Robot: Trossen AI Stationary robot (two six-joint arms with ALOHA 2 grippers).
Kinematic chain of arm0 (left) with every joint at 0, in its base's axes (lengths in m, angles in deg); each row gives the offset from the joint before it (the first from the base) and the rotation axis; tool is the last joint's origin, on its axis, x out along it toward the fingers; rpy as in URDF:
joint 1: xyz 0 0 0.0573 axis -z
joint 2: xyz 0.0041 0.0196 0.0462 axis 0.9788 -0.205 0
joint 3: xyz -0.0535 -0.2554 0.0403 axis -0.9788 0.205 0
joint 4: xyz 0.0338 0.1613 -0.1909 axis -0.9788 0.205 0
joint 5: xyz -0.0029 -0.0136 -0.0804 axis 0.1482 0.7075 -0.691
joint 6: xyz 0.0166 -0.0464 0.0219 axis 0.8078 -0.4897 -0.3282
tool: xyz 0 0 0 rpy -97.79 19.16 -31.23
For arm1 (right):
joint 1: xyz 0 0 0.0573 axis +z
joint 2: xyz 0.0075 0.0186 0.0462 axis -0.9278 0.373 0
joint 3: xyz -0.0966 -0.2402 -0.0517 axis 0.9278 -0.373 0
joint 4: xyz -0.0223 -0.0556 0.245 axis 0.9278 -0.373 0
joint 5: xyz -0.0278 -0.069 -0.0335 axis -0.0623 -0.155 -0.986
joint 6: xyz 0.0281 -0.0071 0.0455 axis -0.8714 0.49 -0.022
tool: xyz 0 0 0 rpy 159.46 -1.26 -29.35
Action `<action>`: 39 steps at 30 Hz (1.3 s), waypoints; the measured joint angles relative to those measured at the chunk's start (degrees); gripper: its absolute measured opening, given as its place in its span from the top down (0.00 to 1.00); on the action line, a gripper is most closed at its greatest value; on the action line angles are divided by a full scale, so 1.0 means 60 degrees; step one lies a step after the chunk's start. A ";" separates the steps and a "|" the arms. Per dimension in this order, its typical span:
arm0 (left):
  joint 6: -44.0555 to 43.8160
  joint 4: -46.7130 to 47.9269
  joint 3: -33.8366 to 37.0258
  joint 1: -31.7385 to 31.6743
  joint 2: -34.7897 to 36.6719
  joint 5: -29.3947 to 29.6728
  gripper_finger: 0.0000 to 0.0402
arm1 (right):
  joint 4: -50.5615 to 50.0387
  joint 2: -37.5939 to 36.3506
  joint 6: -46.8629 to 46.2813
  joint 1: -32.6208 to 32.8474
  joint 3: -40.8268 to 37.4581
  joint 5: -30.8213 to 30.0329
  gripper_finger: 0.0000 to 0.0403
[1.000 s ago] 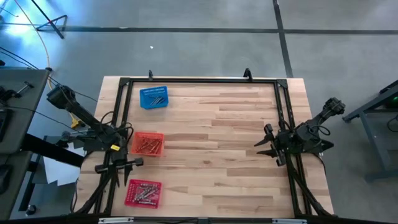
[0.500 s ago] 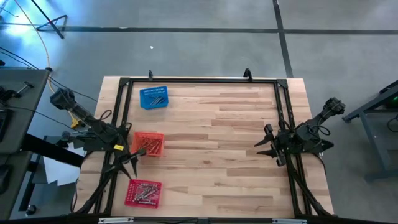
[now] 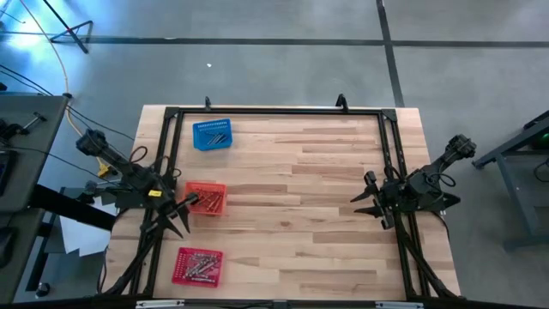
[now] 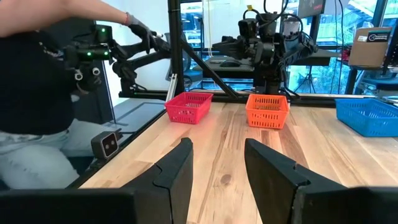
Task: Sort crayons
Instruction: Return to Home Position
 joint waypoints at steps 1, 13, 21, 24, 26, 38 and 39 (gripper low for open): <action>-0.0079 -0.0001 0.0000 0.0000 0.0074 0.0026 0.78 | 0.0000 0.0000 0.0001 0.0000 0.0000 0.0000 0.65; -0.0979 0.0018 0.0000 0.0004 0.0705 0.0040 0.78 | 0.0000 0.0000 0.0002 0.0000 0.0000 -0.0007 0.65; -0.0981 0.0018 0.0000 0.0004 0.0814 0.0040 0.78 | 0.0000 0.0000 0.0001 0.0000 0.0000 -0.0051 0.65; -0.0985 0.0018 0.0000 0.0004 0.0814 0.0040 0.78 | 0.0000 0.0000 0.0002 0.0000 0.0000 -0.0048 0.65; -0.0988 0.0018 0.0000 0.0004 0.0814 0.0041 0.78 | 0.0000 0.0000 0.0002 0.0004 0.0000 -0.0047 0.65; -0.0988 0.0020 0.0000 0.0004 0.0811 0.0058 0.78 | 0.0000 0.0000 0.0000 0.0000 0.0000 -0.0040 0.65; -0.0988 0.0022 0.0000 0.0004 0.0811 0.0058 0.78 | 0.0000 0.0000 0.0002 0.0000 0.0000 -0.0040 0.65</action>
